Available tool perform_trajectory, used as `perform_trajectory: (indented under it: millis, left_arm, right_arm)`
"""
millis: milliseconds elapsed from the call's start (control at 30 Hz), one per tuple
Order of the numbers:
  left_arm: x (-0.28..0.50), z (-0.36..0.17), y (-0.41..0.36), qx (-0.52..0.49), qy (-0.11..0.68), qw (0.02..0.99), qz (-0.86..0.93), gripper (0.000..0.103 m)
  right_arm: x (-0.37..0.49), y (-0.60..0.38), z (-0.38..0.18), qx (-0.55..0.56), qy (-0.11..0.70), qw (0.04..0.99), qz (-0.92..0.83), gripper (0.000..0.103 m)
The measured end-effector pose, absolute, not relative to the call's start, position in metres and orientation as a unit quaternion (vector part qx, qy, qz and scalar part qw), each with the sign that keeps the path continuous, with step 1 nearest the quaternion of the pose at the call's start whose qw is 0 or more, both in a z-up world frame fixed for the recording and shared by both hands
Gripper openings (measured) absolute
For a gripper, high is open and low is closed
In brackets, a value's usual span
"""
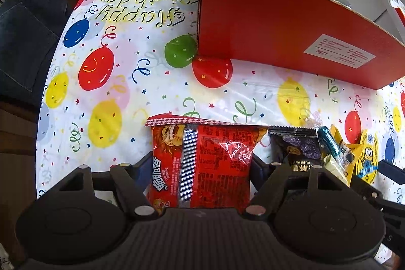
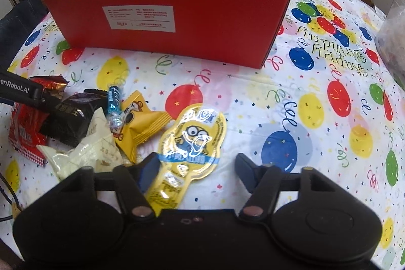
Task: Organize snacks
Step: 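Grasp the red chip bag with the left tool while the right tool grasps the yellow Minion lollipop, then carry the red chip bag and Minion lollipop over the red box and lower them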
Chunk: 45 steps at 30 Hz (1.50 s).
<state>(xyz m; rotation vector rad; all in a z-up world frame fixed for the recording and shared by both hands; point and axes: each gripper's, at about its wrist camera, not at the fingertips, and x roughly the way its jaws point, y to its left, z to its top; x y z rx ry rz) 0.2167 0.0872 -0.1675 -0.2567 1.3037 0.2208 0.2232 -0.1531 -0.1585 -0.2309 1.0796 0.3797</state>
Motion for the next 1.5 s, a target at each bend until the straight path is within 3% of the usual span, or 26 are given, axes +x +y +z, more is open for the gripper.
perform_trajectory:
  millis: [100, 567, 1500]
  left_arm:
    - [0.213, -0.165, 0.088, -0.124, 0.599, 0.785, 0.102, 0.071]
    - [0.189, -0.146, 0.094, -0.158, 0.584, 0.791, 0.090, 0.070]
    - [0.223, -0.014, 0.092, -0.151, 0.469, 0.868, 0.061, 0.070]
  right_arm:
    - [0.221, -0.155, -0.157, -0.106, 0.507, 0.836, 0.179, 0.048]
    - [0.208, -0.178, -0.140, -0.066, 0.496, 0.847, 0.179, 0.047]
    - [0.235, -0.180, -0.013, -0.022, 0.364, 0.902, 0.230, 0.047]
